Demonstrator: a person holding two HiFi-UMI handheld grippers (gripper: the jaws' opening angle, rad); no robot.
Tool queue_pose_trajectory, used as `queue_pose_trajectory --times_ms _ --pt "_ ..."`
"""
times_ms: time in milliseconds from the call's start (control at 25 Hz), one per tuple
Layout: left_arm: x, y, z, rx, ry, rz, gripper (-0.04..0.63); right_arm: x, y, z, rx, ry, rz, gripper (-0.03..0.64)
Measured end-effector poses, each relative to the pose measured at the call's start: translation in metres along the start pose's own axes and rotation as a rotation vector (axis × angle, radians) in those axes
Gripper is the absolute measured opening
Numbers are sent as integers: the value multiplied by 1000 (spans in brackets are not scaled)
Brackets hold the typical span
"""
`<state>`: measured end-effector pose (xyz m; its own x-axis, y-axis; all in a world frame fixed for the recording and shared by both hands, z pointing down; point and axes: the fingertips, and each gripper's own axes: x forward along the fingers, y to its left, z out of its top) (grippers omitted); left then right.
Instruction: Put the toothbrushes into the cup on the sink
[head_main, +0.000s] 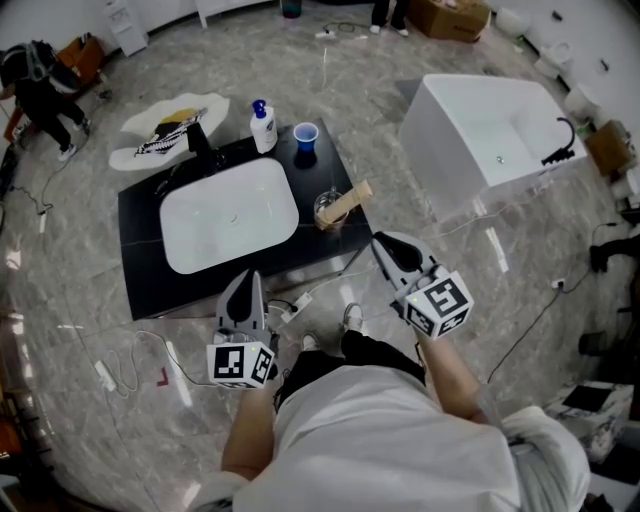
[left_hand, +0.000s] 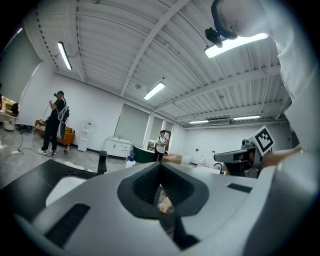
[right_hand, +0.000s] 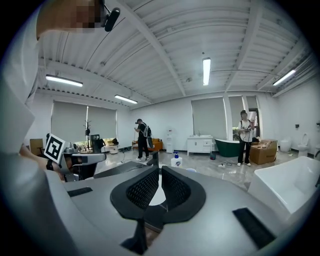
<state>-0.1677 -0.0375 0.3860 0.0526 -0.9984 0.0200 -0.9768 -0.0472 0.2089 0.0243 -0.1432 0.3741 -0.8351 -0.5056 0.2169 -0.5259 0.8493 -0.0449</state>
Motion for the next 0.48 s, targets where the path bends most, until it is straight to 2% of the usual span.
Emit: queue_pose_trajectory --times_ms 480 --pt "17 -2 11 10 -40 24 3 6 -21 22 -32 -38 16 44"
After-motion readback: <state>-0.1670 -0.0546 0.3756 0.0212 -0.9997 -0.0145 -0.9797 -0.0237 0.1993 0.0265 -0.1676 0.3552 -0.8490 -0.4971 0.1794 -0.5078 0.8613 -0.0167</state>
